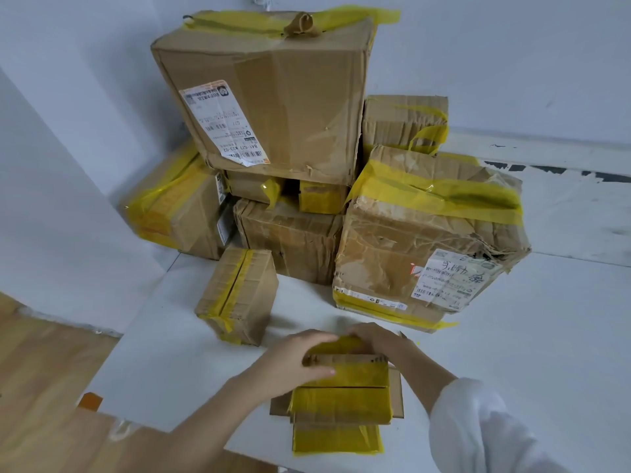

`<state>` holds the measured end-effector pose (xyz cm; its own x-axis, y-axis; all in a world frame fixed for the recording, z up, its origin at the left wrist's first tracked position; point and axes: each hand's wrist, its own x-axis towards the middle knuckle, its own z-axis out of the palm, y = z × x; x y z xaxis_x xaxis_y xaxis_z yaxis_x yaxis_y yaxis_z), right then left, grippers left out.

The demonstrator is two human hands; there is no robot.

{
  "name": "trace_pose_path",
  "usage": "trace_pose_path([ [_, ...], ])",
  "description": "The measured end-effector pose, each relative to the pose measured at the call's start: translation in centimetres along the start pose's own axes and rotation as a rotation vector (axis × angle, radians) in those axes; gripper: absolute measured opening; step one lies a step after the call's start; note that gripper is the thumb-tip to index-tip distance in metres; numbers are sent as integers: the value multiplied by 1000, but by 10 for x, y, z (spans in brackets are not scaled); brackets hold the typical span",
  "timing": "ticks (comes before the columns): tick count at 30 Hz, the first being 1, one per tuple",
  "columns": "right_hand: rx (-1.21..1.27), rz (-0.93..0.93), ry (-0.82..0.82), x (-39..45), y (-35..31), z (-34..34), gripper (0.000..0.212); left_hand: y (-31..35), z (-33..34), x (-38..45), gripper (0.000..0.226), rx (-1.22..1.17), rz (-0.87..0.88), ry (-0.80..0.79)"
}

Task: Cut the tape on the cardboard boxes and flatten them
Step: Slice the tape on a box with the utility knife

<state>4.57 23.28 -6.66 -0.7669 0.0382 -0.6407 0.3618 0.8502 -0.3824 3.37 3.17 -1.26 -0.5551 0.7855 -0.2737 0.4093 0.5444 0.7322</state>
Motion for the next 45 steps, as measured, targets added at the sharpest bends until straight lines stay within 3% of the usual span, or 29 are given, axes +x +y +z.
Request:
trace_pose_path([
  [3,3,9,50,-5,-4,-9,17,7,-4,19,54,175,-110,-133],
  [6,133,-46,180,-31,13,-13,30,5,-4,24,56,199,-194,-140],
  [9,335,-37,517,-67,48,-3,22,-4,-5,19,59,115,-287,-139],
  [11,297,104,656,-85,76,9,19,-7,3,14,68,61,-346,-97],
  [13,159,250,591,-93,94,26,25,-4,19,7,84,-72,-416,-35],
  [16,51,327,438,-88,98,48,40,17,51,-2,105,-303,-500,60],
  [23,-11,393,387,-71,90,53,20,38,83,3,108,-592,-429,205],
  [27,78,386,365,-80,96,47,17,30,74,5,82,-458,-411,243],
  [32,494,238,334,-118,91,43,8,24,52,19,39,-403,-360,242],
  [35,576,174,408,-147,80,33,3,21,43,27,37,-390,-313,217],
  [38,442,103,453,-165,53,15,21,20,36,33,35,-459,-329,146],
  [41,64,103,450,-166,14,2,43,19,35,36,29,-521,-368,123],
  [45,-305,169,397,-154,-15,4,48,17,37,38,31,-558,-372,138],
])
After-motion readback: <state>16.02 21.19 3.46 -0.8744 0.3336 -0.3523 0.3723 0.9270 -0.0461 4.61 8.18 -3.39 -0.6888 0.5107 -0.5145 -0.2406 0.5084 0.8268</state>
